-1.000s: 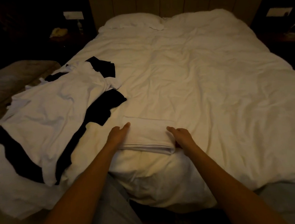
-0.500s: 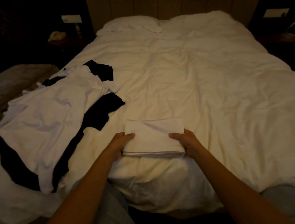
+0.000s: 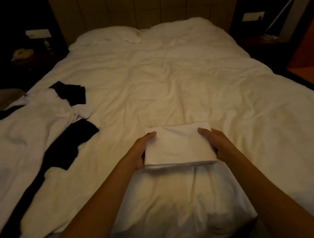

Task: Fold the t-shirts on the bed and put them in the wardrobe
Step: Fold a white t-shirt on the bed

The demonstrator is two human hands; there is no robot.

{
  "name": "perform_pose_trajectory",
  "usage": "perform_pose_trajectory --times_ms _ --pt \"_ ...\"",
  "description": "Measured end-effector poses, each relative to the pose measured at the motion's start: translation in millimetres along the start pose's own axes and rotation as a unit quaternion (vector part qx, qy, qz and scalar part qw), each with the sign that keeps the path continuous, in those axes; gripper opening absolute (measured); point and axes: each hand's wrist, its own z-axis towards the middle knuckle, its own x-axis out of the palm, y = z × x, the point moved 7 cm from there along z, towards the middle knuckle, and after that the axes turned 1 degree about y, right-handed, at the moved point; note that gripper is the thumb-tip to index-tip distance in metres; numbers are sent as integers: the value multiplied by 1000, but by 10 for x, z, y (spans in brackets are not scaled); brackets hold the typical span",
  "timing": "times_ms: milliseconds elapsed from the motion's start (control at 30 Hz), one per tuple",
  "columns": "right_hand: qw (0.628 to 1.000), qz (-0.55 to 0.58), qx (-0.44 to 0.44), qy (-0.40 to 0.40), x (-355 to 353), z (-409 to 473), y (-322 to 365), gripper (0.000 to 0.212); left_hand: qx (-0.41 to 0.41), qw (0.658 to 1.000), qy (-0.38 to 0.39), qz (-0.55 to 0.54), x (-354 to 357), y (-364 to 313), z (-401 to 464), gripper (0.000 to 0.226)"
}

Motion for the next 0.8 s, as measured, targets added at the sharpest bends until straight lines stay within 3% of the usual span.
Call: perform_pose_trajectory --times_ms 133,300,533,800 --pt "997 6 27 -67 -426 285 54 28 17 994 -56 90 422 -64 448 61" --pt "994 2 35 -106 -896 772 173 36 82 983 -84 138 856 -242 1036 53" --pt "992 -31 39 -114 -1359 1688 502 47 107 981 -95 128 1383 -549 1953 53" --pt "991 -53 26 -117 -1718 2664 842 32 90 989 -85 80 1749 -840 2855 47"
